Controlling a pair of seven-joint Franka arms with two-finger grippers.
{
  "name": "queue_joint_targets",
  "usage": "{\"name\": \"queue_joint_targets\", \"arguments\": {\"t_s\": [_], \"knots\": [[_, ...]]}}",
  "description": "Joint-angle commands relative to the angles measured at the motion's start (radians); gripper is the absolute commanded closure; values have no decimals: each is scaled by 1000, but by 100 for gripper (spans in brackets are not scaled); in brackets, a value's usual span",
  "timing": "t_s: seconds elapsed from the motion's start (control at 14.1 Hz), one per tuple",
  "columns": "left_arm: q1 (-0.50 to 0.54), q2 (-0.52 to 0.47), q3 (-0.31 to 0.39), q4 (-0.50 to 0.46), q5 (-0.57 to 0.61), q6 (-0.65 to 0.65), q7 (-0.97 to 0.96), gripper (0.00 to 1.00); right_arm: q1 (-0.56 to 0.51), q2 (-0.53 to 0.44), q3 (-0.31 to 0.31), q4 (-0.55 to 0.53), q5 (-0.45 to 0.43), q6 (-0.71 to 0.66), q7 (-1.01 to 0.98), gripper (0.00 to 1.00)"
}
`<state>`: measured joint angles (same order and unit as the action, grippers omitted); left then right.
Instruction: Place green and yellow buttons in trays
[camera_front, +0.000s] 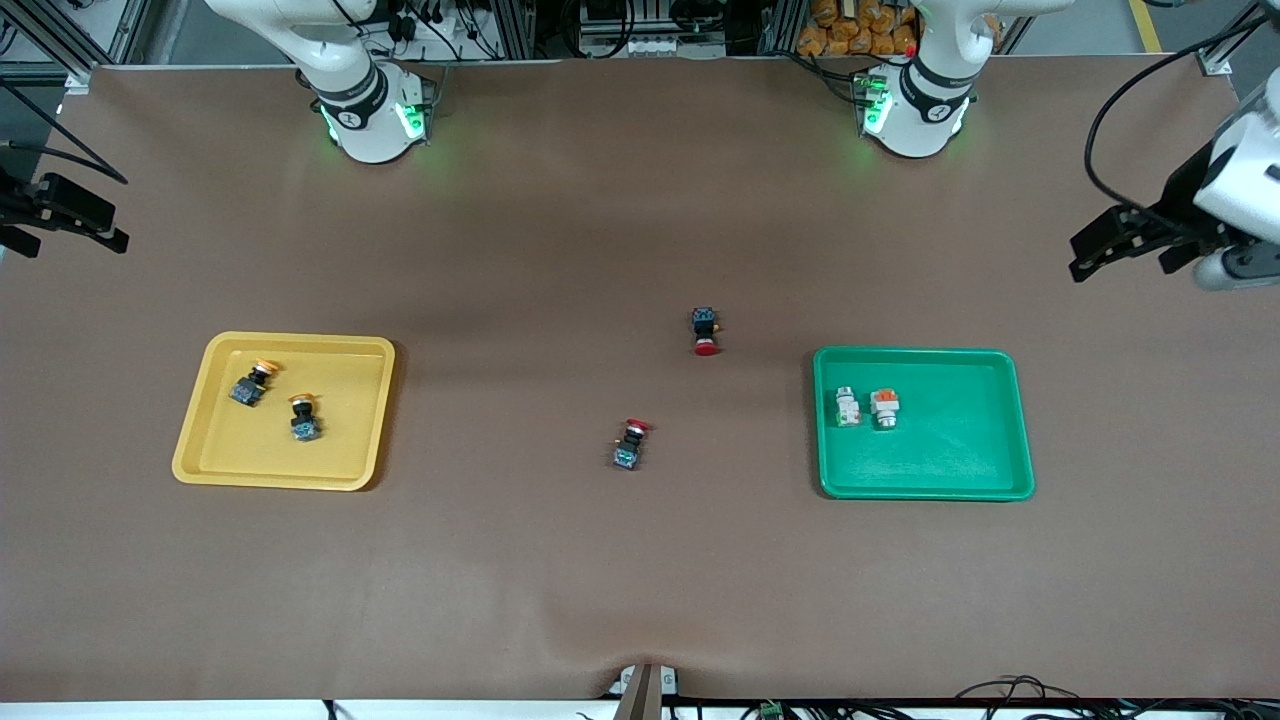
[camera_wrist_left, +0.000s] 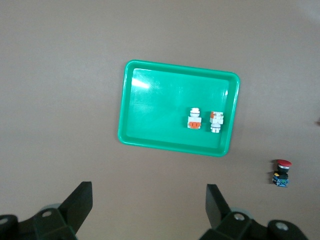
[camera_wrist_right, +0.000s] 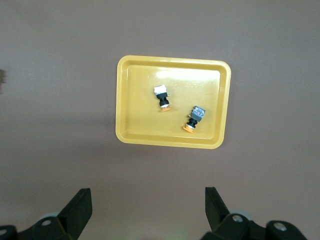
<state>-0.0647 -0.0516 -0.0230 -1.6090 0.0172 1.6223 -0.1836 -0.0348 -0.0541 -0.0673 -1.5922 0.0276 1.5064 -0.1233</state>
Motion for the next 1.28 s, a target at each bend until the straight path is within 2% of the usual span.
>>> {"name": "queue_joint_targets", "arguments": {"t_s": [0.0, 0.14, 0.28, 0.43, 0.5, 1.21], "knots": [[-3, -1, 38, 46, -14, -53, 26, 0, 15, 5, -14, 17, -20, -18, 8, 0], [-3, -5, 51, 43, -39, -90, 117, 0, 15, 5, -14, 15, -20, -20, 19, 0], [-3, 1, 54, 44, -31, -93, 105, 0, 15, 5, -14, 15, -20, -31, 25, 0], [-1, 3, 119, 37, -28, -93, 124, 0, 13, 7, -14, 15, -18, -40, 57, 0], [-3, 1, 129, 40, -26, -93, 109, 0, 13, 7, -14, 15, -18, -41, 63, 0], [-12, 1, 107, 38, -25, -99, 115, 0, 21, 10, -5, 20, -17, -28, 60, 0]]}}
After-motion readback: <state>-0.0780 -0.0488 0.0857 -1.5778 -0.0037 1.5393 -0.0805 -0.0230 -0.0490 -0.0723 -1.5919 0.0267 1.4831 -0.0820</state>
